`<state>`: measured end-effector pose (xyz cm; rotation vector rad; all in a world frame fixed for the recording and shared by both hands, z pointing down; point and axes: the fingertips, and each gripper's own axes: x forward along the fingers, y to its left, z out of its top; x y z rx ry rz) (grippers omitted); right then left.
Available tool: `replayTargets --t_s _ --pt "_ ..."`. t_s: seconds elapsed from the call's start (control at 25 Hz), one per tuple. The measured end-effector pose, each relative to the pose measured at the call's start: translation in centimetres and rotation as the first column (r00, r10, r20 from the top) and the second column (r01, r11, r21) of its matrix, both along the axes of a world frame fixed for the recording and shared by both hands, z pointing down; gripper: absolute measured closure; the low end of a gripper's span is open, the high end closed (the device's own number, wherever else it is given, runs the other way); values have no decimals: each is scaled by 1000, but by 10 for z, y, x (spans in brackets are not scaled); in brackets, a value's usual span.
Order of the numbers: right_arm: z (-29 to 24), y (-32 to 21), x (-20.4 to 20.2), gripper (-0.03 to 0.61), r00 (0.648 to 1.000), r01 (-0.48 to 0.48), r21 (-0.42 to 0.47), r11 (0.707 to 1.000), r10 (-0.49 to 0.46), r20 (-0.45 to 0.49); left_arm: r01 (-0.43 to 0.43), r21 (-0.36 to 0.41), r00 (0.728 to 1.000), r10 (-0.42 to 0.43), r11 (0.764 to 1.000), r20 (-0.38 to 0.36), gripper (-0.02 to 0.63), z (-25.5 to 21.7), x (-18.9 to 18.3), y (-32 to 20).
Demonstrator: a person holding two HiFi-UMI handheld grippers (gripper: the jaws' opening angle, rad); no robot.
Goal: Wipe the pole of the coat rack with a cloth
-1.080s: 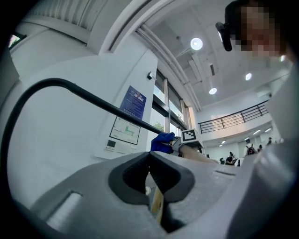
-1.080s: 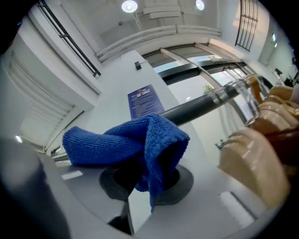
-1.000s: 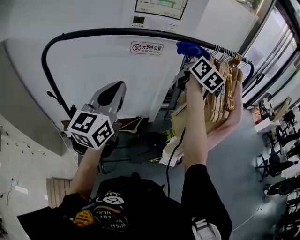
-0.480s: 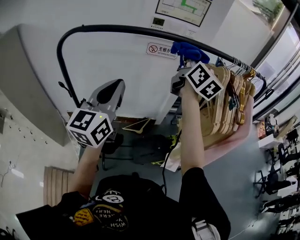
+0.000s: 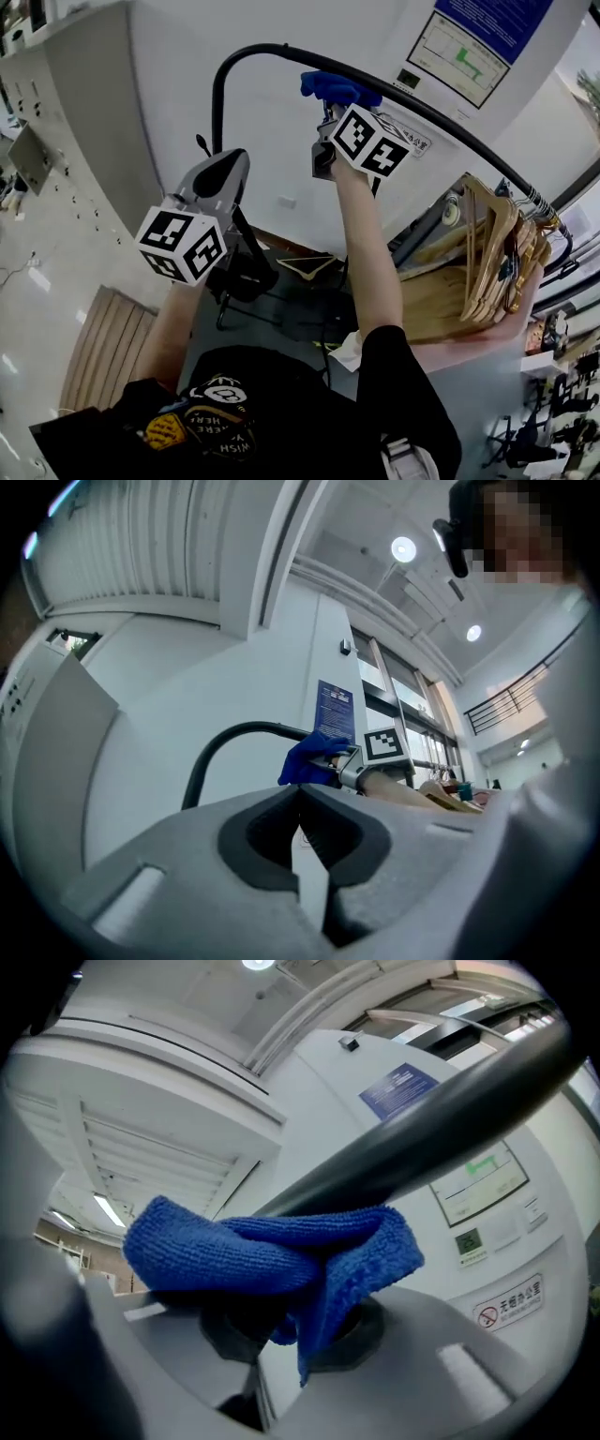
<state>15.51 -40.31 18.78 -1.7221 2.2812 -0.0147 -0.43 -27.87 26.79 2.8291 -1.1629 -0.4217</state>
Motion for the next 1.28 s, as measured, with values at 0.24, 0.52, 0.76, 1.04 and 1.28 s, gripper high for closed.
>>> replayTargets --t_s 0.24,0.52,0.76,1.04,1.28 --pt "1 -27 -77 520 994 103 -19 995 -103 -35 95 2 995 -95 995 28 611 -5 -41 -9" --pt "-1 -17 -65 520 997 65 -20 998 -66 -37 53 26 998 -54 998 35 611 -20 -33 -10" --pt "-4 29 52 520 994 -107 20 994 106 33 -82 36 995 80 996 56 611 -20 31 -6" --pt "0 143 253 520 907 -410 22 912 406 109 -319 24 945 316 947 82 611 -3 150 25" --pt "-3 203 332 520 823 -557 11 830 551 136 -434 19 899 431 901 80 611 1 201 47"
